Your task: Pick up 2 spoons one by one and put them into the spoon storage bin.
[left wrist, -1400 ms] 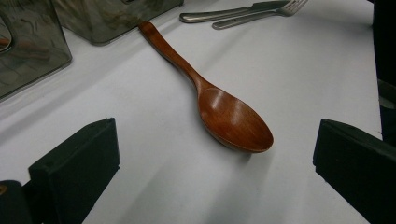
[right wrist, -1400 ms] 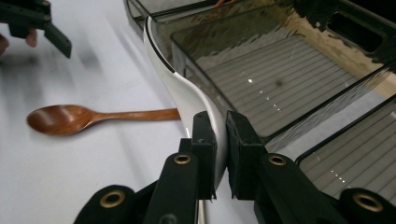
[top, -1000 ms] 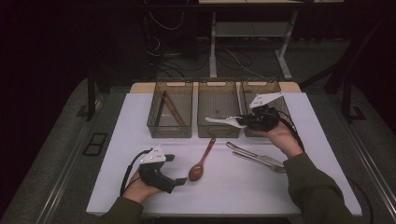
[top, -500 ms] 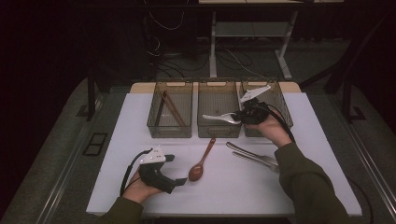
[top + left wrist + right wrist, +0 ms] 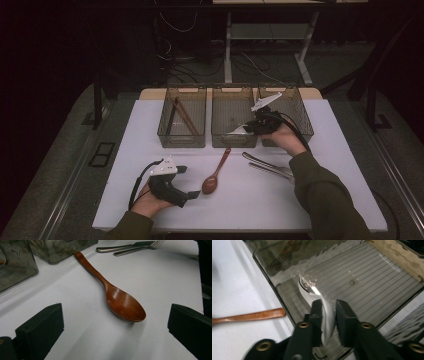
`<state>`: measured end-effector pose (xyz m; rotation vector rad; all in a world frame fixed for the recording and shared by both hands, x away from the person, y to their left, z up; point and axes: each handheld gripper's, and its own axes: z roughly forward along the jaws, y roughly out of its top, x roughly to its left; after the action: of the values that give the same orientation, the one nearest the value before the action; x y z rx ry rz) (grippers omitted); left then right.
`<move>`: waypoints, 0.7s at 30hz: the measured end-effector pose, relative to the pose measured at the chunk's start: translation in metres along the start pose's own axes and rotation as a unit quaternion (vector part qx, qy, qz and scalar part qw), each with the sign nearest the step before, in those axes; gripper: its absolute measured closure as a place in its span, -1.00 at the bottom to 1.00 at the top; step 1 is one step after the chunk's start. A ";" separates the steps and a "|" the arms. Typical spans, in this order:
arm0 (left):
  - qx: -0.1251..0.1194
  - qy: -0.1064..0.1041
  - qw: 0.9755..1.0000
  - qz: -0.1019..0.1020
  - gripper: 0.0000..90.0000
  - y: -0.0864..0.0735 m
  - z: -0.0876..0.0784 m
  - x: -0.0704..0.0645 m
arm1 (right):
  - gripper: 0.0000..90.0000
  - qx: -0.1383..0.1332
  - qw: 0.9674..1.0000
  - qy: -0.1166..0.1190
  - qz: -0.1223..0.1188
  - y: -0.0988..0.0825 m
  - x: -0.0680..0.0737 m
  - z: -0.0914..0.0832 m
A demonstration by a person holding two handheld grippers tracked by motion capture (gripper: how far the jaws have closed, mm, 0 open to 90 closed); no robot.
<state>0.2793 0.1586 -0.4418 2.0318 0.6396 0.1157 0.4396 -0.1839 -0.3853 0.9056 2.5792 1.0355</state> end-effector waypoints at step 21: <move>0.004 0.004 1.000 0.001 -1.00 0.000 0.000 -0.001 | -0.20 -0.079 0.995 0.040 0.049 -0.014 0.009 -0.040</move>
<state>0.2788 0.1585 -0.4418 2.0409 0.6442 0.1211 0.4099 -0.2083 -0.3656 0.9758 2.4927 1.3078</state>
